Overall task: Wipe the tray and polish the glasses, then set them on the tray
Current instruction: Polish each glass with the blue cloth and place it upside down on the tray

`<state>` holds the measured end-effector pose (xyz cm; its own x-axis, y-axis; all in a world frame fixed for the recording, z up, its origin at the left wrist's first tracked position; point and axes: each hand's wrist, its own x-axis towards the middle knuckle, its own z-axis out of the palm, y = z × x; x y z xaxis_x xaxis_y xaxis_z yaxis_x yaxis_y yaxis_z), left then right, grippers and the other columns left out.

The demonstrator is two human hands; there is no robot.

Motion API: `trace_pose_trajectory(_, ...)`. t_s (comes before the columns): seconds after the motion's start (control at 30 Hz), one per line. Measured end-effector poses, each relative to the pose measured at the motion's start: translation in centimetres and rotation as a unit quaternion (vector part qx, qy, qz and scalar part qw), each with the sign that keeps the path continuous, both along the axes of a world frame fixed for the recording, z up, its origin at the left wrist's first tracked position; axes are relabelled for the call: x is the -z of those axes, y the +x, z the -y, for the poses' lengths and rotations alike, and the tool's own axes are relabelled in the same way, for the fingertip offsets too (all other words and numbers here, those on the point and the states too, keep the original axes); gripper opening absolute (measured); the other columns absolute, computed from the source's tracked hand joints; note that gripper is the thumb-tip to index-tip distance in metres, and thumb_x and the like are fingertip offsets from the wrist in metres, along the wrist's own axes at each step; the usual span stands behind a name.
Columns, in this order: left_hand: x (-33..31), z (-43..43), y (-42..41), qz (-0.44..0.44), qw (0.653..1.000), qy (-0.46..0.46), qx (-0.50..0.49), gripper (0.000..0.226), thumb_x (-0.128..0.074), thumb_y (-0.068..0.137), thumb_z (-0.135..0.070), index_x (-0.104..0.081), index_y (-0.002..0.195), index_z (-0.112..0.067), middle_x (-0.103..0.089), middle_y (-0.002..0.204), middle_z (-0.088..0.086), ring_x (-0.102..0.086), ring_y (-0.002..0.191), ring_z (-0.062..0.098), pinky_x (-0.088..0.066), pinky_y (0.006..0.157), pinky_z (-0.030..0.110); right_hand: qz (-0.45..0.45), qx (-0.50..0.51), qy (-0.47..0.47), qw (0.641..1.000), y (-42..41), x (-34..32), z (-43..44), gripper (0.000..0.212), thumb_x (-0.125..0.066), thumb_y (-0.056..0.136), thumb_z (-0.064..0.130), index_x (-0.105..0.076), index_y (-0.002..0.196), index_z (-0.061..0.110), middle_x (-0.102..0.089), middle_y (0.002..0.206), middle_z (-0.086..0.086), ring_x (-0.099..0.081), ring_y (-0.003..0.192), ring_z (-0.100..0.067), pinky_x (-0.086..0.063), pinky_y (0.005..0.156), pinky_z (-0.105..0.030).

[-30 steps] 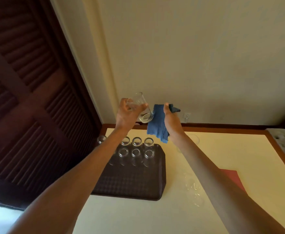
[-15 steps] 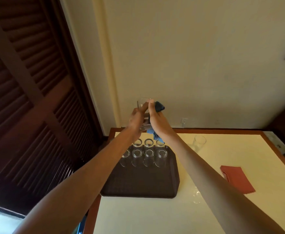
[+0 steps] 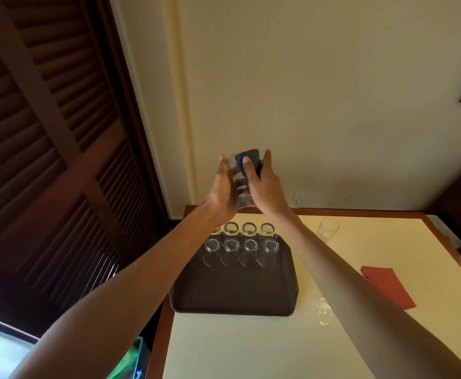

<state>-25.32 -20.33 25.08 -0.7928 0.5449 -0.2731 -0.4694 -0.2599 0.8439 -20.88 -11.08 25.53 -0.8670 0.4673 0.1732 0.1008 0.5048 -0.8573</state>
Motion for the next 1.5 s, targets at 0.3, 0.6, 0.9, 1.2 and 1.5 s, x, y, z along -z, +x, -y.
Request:
trace_pose_trajectory(0.3, -1.0, 1.2, -1.0, -0.062, 0.997, -0.034, -0.035, 0.052, -0.037, 0.110, -0.048, -0.069, 0.123, -0.010, -0.075, 0.101, 0.010, -0.073, 0.090, 0.022, -0.059, 0.072, 0.030, -0.060, -0.002, -0.030, 0.998, 0.8, 0.6, 2.9, 0.031, -0.040, 0.107, 0.039, -0.044, 0.111, 0.009, -0.063, 0.083, -0.002, -0.063, 0.065, -0.013, -0.043, 0.049, -0.013)
trace_pose_trajectory(0.6, -1.9, 2.0, 1.0, -0.041, 0.998, -0.029, -0.024, 0.059, -0.033, 0.107, -0.061, -0.073, 0.110, -0.018, -0.079, 0.094, 0.006, -0.075, 0.089, 0.019, -0.059, 0.074, 0.033, -0.096, 0.033, -0.067, 0.993, 0.6, 0.1, 3.9, 0.043, -0.038, 0.106, 0.047, -0.046, 0.121, 0.008, -0.070, 0.088, -0.007, -0.068, 0.067, -0.015, -0.050, 0.051, -0.019)
trace_pose_trajectory(0.9, -2.6, 2.1, 1.1, -0.061, 0.997, -0.031, -0.036, 0.060, -0.030, 0.109, -0.060, -0.073, 0.112, -0.018, -0.079, 0.100, 0.008, -0.076, 0.094, 0.021, -0.059, 0.076, 0.033, -0.129, 0.024, -0.036, 0.991, 0.5, -0.6, 4.1, 0.037, -0.039, 0.105, 0.047, -0.045, 0.117, 0.012, -0.070, 0.089, -0.006, -0.070, 0.070, -0.016, -0.056, 0.058, -0.029)
trace_pose_trajectory(1.2, -2.3, 2.1, 1.1, -0.089, 0.983, -0.130, -0.096, 0.077, -0.061, 0.083, -0.078, -0.062, 0.130, -0.017, -0.072, 0.109, 0.007, -0.069, 0.088, 0.021, -0.051, 0.070, 0.034, -0.039, 0.006, -0.217, 0.975, 2.0, 1.4, 5.2, 0.068, -0.020, 0.106, 0.054, -0.059, 0.104, -0.001, -0.067, 0.076, -0.014, -0.066, 0.057, -0.016, -0.052, 0.050, -0.028)
trace_pose_trajectory(1.5, -1.7, 1.5, 2.8, -0.079, 0.992, -0.081, -0.064, 0.054, -0.039, 0.107, -0.058, -0.074, 0.118, -0.019, -0.078, 0.113, 0.010, -0.074, 0.105, 0.026, -0.060, 0.090, 0.042, -0.126, 0.041, -0.107, 0.985, 2.0, -0.5, 3.8, 0.041, -0.036, 0.107, 0.045, -0.045, 0.122, 0.008, -0.068, 0.092, -0.005, -0.068, 0.070, -0.012, -0.053, 0.056, -0.022)
